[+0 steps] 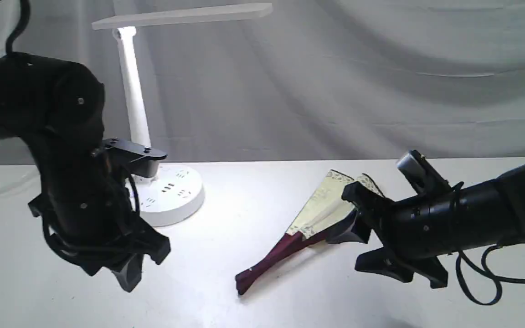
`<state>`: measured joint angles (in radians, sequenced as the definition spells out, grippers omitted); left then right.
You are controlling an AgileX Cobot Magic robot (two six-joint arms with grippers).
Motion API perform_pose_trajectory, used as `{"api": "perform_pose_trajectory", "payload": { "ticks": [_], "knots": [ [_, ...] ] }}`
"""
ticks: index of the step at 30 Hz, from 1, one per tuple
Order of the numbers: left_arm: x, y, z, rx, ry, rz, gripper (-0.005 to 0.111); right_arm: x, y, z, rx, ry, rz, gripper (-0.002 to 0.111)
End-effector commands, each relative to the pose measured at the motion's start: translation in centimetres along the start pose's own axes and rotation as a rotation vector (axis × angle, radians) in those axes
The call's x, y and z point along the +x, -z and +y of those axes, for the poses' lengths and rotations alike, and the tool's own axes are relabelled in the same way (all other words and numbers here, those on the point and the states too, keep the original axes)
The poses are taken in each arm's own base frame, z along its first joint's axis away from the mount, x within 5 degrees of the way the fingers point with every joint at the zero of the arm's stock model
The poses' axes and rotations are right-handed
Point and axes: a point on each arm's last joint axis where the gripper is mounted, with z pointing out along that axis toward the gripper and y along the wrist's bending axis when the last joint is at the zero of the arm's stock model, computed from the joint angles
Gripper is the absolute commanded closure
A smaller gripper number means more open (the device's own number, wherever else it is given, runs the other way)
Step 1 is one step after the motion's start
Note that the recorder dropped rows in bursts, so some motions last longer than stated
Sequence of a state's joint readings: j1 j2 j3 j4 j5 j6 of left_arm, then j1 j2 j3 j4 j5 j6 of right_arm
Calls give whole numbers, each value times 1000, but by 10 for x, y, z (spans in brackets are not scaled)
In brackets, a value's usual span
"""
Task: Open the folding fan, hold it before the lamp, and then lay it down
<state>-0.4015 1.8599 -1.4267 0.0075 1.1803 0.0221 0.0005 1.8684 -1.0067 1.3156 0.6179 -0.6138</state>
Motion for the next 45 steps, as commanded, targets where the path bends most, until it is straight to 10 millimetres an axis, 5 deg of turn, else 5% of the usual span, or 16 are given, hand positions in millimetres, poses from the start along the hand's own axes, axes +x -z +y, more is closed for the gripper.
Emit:
{"api": "perform_pose_trajectory", "payload": {
  "ticks": [1, 9, 24, 29, 45],
  "knots": [
    [7, 5, 11, 8, 29, -56, 56, -7, -11, -11, 12, -73, -77, 55],
    [10, 10, 20, 17, 104, -120, 56, -15, -31, -26, -21, -158, -153, 55],
    [10, 11, 14, 85, 136, -113, 56, -49, -60, -24, -48, -178, -186, 55],
    [10, 11, 14, 85, 136, -113, 56, -48, -74, -30, -65, -336, -152, 55],
    [10, 11, 14, 85, 134, -113, 56, -53, -99, -16, -40, -331, -180, 55]
  ]
}}
